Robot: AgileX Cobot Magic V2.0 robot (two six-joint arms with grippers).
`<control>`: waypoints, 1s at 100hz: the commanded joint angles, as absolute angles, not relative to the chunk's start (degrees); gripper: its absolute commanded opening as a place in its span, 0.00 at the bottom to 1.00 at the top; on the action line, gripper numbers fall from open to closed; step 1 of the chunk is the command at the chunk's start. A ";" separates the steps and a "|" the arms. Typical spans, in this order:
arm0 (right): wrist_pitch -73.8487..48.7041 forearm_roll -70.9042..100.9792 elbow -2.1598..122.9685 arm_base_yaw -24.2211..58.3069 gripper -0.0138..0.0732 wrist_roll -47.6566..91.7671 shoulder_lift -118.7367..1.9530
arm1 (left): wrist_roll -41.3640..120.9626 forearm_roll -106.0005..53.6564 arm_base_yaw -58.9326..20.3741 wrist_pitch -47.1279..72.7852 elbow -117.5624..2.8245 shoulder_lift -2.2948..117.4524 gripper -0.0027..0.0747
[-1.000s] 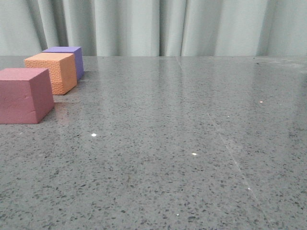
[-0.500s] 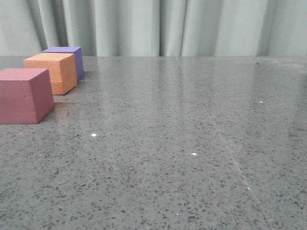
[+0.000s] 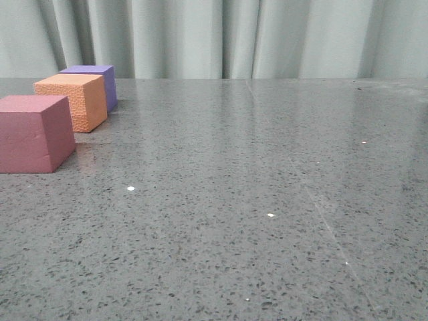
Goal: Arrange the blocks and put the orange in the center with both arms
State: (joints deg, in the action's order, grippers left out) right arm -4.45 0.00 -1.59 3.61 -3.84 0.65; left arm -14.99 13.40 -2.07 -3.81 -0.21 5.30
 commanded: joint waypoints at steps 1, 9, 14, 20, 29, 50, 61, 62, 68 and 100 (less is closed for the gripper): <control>0.78 0.00 -0.81 3.38 0.08 -3.43 1.86 | -15.01 12.37 -2.01 -4.36 2.78 2.21 0.02; 0.78 0.00 -0.81 3.38 0.08 -3.43 1.86 | -15.01 12.37 -2.01 -2.41 2.78 -1.33 0.02; 0.84 0.00 -0.81 3.38 0.08 -3.43 1.86 | -15.01 12.37 -2.01 -1.87 2.78 -2.26 0.02; 0.84 0.00 -0.81 3.38 0.08 -3.43 1.86 | -15.01 12.49 -2.01 -2.16 2.78 -1.91 0.02; 0.79 0.00 -0.81 3.38 0.08 -3.43 1.81 | -15.01 12.49 -2.01 -1.92 2.78 -2.13 0.02; 0.79 0.00 -0.81 3.38 0.08 -3.43 1.81 | -15.01 10.73 -2.01 -1.92 2.78 -2.13 0.02; 0.79 0.00 -0.81 3.38 0.08 -3.43 1.81 | -15.01 10.73 -2.01 -1.92 2.78 -2.13 0.02; 0.79 0.00 -0.81 3.38 0.08 -3.43 1.81 | -15.01 10.73 -2.01 -1.92 2.78 -2.13 0.02; 0.79 0.00 -0.81 3.38 0.08 -3.43 1.81 | -15.01 10.73 -2.01 -1.92 2.78 -2.13 0.02; 0.79 0.00 -0.81 3.38 0.08 -3.43 1.81 | -15.01 10.73 -2.01 -1.92 2.78 -2.13 0.02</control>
State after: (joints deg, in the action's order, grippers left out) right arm -4.42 0.00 -1.59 3.61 -3.84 0.65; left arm -14.99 11.13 -2.07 2.13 -0.21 -0.23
